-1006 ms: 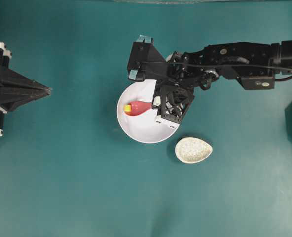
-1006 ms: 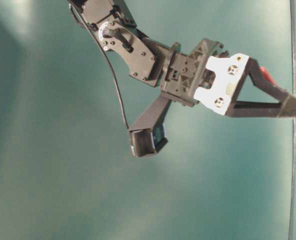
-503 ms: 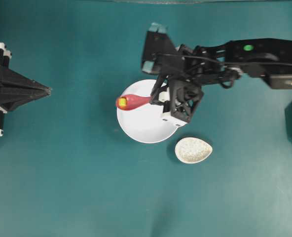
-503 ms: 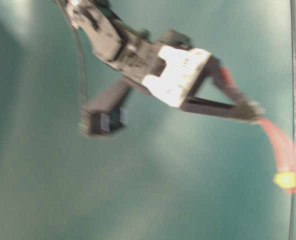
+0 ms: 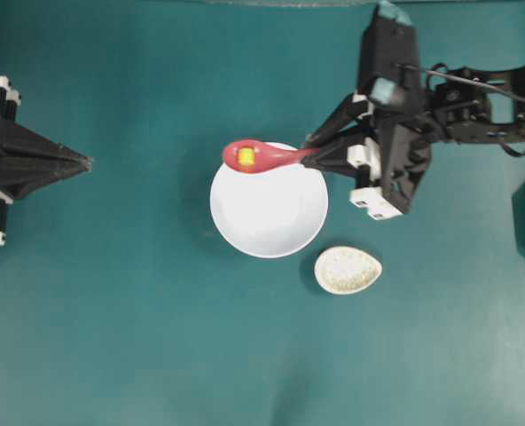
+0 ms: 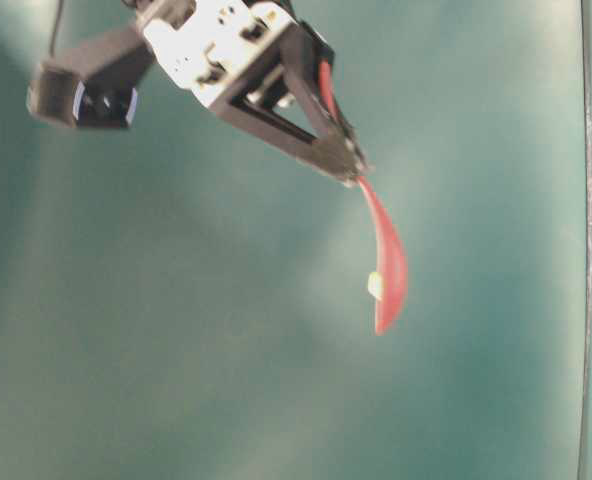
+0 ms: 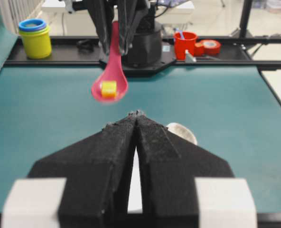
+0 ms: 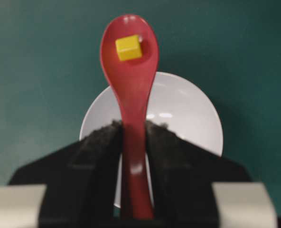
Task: Scoop the yellow hexagonal prism block from the bowl with a spoon using the right arm.
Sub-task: 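Raise the spoon with the yellow block up out of the bowl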
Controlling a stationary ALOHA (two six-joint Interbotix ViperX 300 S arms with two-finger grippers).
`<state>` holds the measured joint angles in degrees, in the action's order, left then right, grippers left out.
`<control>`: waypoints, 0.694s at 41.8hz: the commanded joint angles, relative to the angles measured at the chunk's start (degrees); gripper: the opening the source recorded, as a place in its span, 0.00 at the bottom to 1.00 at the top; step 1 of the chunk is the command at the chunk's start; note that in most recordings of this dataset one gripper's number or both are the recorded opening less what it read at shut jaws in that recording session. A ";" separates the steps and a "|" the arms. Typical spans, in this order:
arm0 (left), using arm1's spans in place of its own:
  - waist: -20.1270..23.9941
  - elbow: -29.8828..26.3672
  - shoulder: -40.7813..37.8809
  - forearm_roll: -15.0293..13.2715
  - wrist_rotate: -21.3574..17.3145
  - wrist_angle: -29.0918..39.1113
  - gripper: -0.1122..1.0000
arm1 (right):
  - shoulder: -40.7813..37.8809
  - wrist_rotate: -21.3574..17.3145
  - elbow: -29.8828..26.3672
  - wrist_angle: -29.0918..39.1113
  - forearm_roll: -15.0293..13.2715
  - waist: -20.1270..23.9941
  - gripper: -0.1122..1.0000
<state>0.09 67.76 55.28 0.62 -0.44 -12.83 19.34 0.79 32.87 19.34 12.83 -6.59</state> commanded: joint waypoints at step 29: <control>-0.09 -1.41 -0.26 0.18 1.05 -0.18 0.11 | 3.78 0.09 1.14 -0.62 -0.09 0.18 0.31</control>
<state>0.09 67.76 55.28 0.70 0.44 -12.74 21.88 0.79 34.63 19.07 12.83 -6.50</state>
